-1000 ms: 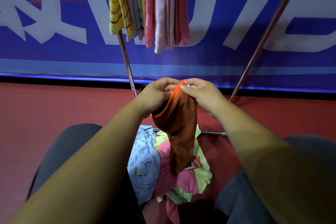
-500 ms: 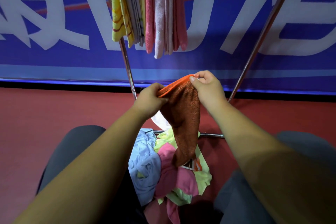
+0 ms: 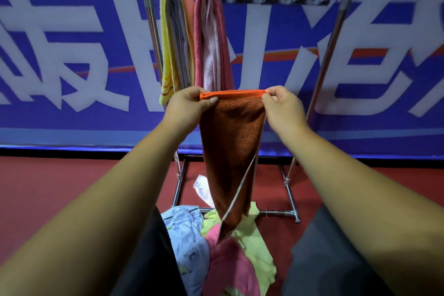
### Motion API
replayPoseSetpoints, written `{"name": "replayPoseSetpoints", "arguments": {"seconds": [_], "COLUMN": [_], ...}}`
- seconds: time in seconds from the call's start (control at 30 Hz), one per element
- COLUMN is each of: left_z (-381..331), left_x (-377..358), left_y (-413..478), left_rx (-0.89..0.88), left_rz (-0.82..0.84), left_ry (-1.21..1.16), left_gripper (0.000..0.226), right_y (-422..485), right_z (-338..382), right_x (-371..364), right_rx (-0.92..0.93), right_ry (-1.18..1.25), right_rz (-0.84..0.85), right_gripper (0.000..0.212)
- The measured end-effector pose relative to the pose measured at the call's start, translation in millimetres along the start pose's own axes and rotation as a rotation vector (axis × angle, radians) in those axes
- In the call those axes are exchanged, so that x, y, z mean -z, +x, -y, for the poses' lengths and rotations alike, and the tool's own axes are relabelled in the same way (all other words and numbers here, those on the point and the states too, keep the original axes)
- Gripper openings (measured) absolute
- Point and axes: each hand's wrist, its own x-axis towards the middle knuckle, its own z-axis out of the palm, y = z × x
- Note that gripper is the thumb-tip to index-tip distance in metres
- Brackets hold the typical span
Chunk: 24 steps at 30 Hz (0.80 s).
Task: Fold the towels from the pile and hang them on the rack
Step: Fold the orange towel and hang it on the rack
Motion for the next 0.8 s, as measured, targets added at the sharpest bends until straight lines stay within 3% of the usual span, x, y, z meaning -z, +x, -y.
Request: {"name": "replayPoseSetpoints", "arguments": {"seconds": [0.3, 0.5, 0.63, 0.8], "left_z": [-133.0, -198.4, -225.5, -226.3], "left_x": [38.6, 69.7, 81.5, 82.0], "left_y": [-7.7, -2.2, -2.8, 1.0], "left_rx": [-0.151, -0.233, -0.231, -0.15], "left_rz": [-0.082, -0.096, -0.121, -0.152], "left_ry": [0.003, 0.006, -0.052, 0.046], "left_gripper": [0.018, 0.016, 0.015, 0.016], "right_y": [9.8, 20.8, 26.7, 24.0], "right_z": [99.3, 159.6, 190.9, 212.8], "right_x": [57.1, 80.9, 96.4, 97.2], "right_rx": [0.152, 0.161, 0.206, 0.163], "right_ry": [0.097, 0.219, 0.188, 0.288], "right_rz": [-0.051, -0.049, -0.038, 0.107], "right_gripper": [0.015, 0.014, 0.01, 0.009]}}
